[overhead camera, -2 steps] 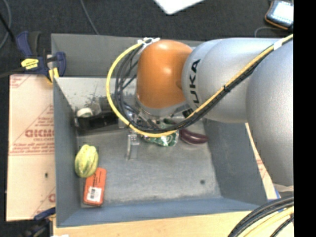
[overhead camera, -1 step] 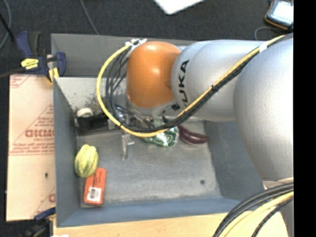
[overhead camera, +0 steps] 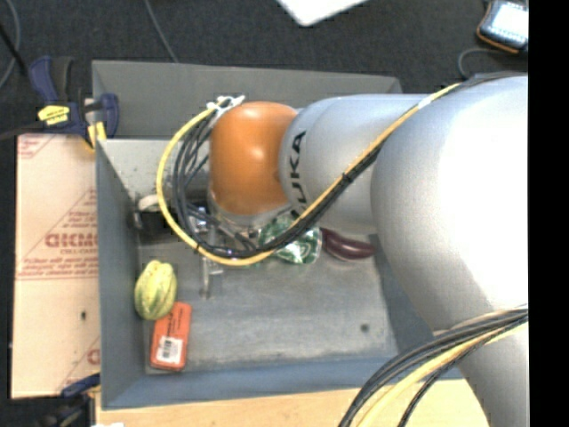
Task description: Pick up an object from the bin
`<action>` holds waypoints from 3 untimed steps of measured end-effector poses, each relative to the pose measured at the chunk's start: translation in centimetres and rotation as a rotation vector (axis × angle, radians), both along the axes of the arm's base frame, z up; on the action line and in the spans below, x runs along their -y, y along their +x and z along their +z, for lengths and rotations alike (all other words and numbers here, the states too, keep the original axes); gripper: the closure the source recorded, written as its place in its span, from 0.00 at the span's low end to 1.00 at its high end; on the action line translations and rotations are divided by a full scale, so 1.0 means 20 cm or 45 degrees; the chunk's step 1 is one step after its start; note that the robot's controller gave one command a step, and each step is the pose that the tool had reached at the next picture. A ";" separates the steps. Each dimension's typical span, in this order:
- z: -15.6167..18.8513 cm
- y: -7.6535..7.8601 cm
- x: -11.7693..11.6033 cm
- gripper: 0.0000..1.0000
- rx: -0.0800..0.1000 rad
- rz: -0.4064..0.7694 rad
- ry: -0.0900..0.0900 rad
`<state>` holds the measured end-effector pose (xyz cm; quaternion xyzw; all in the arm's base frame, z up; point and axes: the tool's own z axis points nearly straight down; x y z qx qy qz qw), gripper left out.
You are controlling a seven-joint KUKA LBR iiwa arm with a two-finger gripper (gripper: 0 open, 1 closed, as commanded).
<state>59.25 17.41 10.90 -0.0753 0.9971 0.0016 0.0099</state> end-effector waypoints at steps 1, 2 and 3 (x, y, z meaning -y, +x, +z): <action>-0.16 -0.06 -0.12 0.00 -0.015 0.067 -0.007; -0.14 -0.13 -0.24 0.00 -0.002 0.179 -0.009; -0.15 -0.14 -0.26 0.00 -0.009 0.140 -0.025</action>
Offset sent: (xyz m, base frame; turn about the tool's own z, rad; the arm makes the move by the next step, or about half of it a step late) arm -0.0387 0.0653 -0.0240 -0.1132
